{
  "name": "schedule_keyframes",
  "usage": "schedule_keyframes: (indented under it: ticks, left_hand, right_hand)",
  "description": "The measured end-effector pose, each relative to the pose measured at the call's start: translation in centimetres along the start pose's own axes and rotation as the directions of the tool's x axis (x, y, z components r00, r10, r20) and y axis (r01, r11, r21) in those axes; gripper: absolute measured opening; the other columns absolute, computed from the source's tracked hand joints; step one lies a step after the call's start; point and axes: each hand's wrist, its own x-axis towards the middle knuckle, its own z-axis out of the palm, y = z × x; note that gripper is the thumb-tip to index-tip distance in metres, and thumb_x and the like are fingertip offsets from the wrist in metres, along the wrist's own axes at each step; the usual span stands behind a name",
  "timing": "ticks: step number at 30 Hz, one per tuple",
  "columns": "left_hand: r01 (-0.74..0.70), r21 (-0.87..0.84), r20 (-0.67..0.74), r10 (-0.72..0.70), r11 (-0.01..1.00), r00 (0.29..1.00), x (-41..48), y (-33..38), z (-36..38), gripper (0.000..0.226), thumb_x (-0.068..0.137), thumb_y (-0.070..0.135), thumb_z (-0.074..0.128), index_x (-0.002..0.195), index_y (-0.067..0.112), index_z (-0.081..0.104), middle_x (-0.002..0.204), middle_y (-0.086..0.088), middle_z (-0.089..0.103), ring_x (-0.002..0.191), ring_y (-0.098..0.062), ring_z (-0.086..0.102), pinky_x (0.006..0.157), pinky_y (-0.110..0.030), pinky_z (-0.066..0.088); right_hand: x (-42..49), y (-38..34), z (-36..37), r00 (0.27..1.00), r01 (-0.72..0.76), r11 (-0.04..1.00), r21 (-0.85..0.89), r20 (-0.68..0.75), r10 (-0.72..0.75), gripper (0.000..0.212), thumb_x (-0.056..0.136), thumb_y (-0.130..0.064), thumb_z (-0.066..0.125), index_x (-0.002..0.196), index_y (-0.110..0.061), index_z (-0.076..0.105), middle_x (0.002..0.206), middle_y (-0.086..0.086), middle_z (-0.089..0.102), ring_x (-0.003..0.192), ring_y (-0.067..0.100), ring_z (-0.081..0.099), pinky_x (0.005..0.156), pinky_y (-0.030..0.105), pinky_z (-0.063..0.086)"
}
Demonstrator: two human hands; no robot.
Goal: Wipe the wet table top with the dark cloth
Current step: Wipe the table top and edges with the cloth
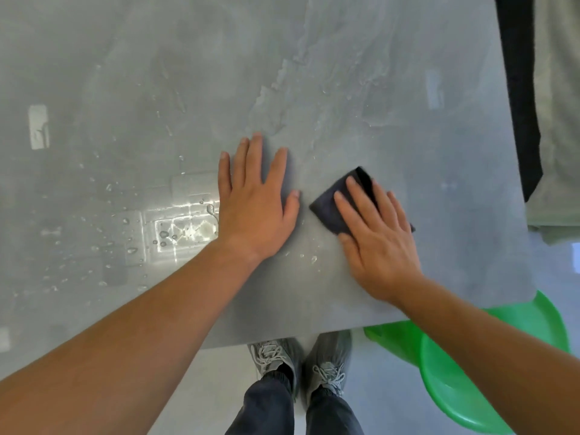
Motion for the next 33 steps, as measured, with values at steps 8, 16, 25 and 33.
schedule_keyframes:
  ticks: [8, 16, 25, 33]
  left_hand:
    - [-0.007, 0.024, 0.078, 0.005, 1.0, 0.997, 2.6, -0.7, -0.2, 0.069, 0.1, 0.055, 0.023, 0.159, 0.021, 0.013, 0.168, -0.017, -0.001, 0.154, -0.034, -0.002, 0.124, -0.049, 0.003]
    - [0.012, 0.012, 0.091, -0.013, 1.0, 0.996, 2.8, -0.3, -1.3, 0.065, 0.1, 0.052, 0.027, 0.157, 0.022, 0.021, 0.166, -0.017, 0.009, 0.152, -0.036, 0.009, 0.123, -0.049, 0.01]
    - [0.064, -0.012, 0.044, -0.063, 0.998, 0.997, 4.7, -0.1, -2.8, 0.054, 0.093, 0.052, 0.029, 0.128, 0.018, 0.052, 0.14, -0.013, 0.041, 0.123, -0.034, 0.039, 0.105, -0.048, 0.029]
    - [0.092, -0.023, 0.1, -0.089, 0.995, 0.991, 9.9, -0.5, -3.2, 0.068, 0.099, 0.054, 0.027, 0.157, 0.02, 0.018, 0.167, -0.015, -0.003, 0.154, -0.032, -0.006, 0.123, -0.049, 0.0]
  right_hand:
    - [7.6, 1.3, -1.4, 0.891, -0.438, 0.893, 0.1, -0.085, 0.447, 0.06, 0.102, -0.039, 0.033, 0.159, -0.028, 0.018, 0.168, -0.004, 0.008, 0.154, 0.028, 0.004, 0.125, 0.046, 0.004]
    - [5.8, 2.8, -1.9, 0.979, -0.205, 0.979, 0.015, 0.009, 0.205, 0.06, 0.101, -0.041, 0.037, 0.158, -0.03, 0.022, 0.168, -0.005, 0.011, 0.153, 0.028, 0.009, 0.124, 0.04, 0.002]
    - [8.6, 2.2, -2.2, 0.961, -0.275, 0.961, 0.003, -0.032, 0.275, 0.06, 0.102, -0.037, 0.034, 0.159, -0.026, 0.019, 0.168, -0.002, 0.009, 0.154, 0.028, 0.005, 0.125, 0.04, -0.001]
    - [16.8, 7.0, -4.8, 0.944, -0.326, 0.943, 0.071, -0.021, 0.328, 0.059, 0.103, -0.038, 0.035, 0.159, -0.029, 0.019, 0.169, -0.005, 0.007, 0.154, 0.026, 0.003, 0.125, 0.041, -0.001]
